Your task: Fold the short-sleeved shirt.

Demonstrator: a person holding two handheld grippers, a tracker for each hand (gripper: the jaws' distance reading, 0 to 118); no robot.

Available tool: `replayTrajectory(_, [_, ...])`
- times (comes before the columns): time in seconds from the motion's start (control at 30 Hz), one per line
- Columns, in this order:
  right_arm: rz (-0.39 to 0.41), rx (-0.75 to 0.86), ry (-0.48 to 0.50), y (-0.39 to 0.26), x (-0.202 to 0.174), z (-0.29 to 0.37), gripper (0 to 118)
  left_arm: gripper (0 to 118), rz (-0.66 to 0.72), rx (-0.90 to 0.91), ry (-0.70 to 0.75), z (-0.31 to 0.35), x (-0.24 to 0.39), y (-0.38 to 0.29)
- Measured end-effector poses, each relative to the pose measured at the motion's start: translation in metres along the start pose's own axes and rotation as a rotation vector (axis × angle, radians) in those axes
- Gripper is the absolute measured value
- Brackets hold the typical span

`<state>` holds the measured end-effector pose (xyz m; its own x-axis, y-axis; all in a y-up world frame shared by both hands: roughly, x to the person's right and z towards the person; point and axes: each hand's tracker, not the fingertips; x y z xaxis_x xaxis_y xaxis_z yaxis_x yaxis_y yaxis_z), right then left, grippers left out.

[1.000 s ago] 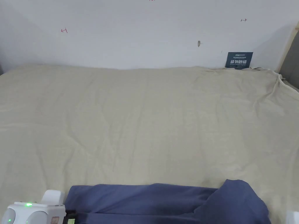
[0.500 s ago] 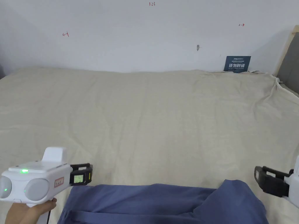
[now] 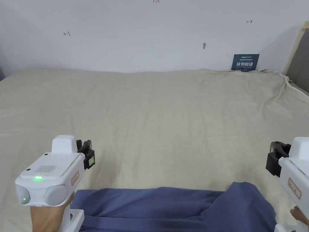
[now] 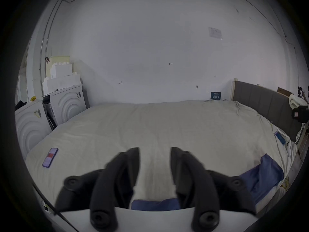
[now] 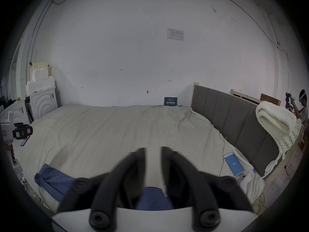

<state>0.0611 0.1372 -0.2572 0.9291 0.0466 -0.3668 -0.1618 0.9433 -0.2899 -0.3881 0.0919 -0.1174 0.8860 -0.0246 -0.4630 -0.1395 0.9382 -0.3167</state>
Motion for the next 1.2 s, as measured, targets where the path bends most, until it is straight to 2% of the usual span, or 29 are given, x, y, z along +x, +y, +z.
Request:
replayTrajectory(0.03, [-0.003, 0.004, 0.002, -0.003, -0.003, 0.0, 0, 0, 0.004, -0.007, -0.007, -0.002, 0.0, -0.002])
replayTrajectory(0.3, [-0.003, -0.013, 0.021, -0.009, -0.004, -0.005, 0, 0, 0.014, -0.149, -0.074, -0.011, -0.013, -0.014])
replayTrajectory(0.5, [0.012, -0.024, 0.029, -0.006, -0.003, -0.007, 0, 0, 0.129, -0.442, -0.193, -0.033, -0.053, -0.021])
replayTrajectory(0.67, [0.003, -0.041, 0.039, -0.007, -0.003, -0.01, 0, 0, 0.142, -0.662, -0.263, -0.054, -0.074, -0.044])
replayTrajectory(0.73, [0.005, -0.05, 0.042, -0.008, -0.004, -0.011, 0, 22, 0.174, -0.725, -0.288, -0.063, -0.083, -0.055])
replayTrajectory(0.77, [0.007, -0.054, 0.043, -0.009, -0.005, -0.012, 0, 41, 0.186, -0.735, -0.284, -0.067, -0.088, -0.06])
replayTrajectory(0.8, [0.009, -0.058, 0.044, -0.009, -0.005, -0.012, 0, 71, 0.197, -0.746, -0.274, -0.067, -0.09, -0.064])
replayTrajectory(0.83, [0.011, -0.061, 0.046, -0.01, -0.005, -0.013, 0, 84, 0.198, -0.763, -0.261, -0.07, -0.093, -0.068])
replayTrajectory(0.87, [0.012, -0.065, 0.044, -0.009, -0.007, -0.011, 0, 91, 0.193, -0.768, -0.243, -0.072, -0.095, -0.072])
replayTrajectory(1.0, [0.013, -0.082, 0.043, -0.011, -0.008, -0.014, 0, 91, 0.217, -0.805, -0.213, -0.07, -0.099, -0.078])
replayTrajectory(1.2, [0.014, -0.11, 0.042, -0.017, -0.008, -0.019, 0, 91, 0.273, -0.814, -0.255, -0.076, -0.093, -0.094])
